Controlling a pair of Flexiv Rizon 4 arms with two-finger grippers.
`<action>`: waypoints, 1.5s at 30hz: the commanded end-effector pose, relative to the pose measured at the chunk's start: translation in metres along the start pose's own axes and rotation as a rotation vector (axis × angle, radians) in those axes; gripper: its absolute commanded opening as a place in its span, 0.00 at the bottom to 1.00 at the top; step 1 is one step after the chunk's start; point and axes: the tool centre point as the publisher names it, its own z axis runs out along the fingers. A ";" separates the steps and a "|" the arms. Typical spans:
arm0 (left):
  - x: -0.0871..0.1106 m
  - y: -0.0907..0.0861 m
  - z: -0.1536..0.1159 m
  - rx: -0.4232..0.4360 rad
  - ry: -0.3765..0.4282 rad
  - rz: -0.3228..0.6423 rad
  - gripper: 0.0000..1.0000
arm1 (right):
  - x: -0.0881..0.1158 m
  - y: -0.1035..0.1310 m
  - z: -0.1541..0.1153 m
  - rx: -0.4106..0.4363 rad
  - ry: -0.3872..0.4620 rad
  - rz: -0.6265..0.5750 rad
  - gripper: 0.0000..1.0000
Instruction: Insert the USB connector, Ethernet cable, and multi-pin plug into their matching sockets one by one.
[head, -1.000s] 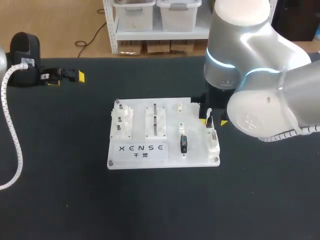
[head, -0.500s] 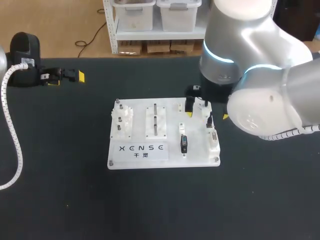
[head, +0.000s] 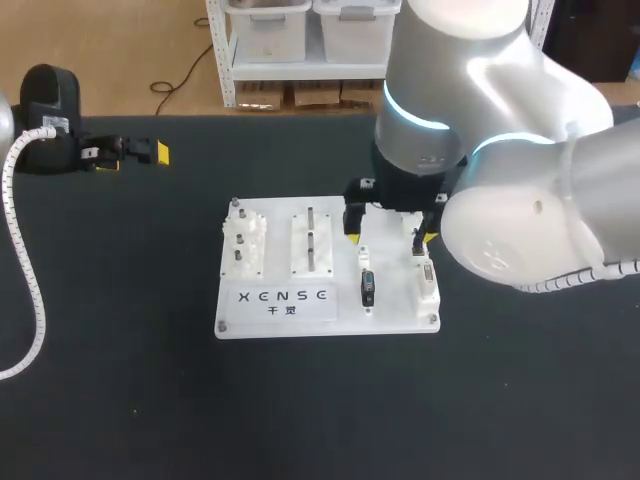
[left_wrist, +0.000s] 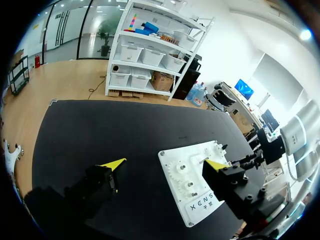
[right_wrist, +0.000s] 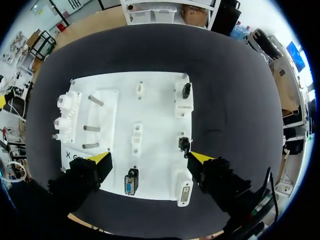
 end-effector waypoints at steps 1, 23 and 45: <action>0.000 0.000 0.000 0.000 0.000 0.000 1.00 | 0.003 0.007 0.006 -0.006 0.017 -0.012 1.00; 0.000 0.000 0.000 0.000 0.000 0.000 1.00 | 0.014 0.021 0.008 -0.005 0.030 -0.061 1.00; 0.000 0.000 0.000 0.000 0.000 0.000 1.00 | 0.034 0.026 0.024 0.027 0.069 -0.028 1.00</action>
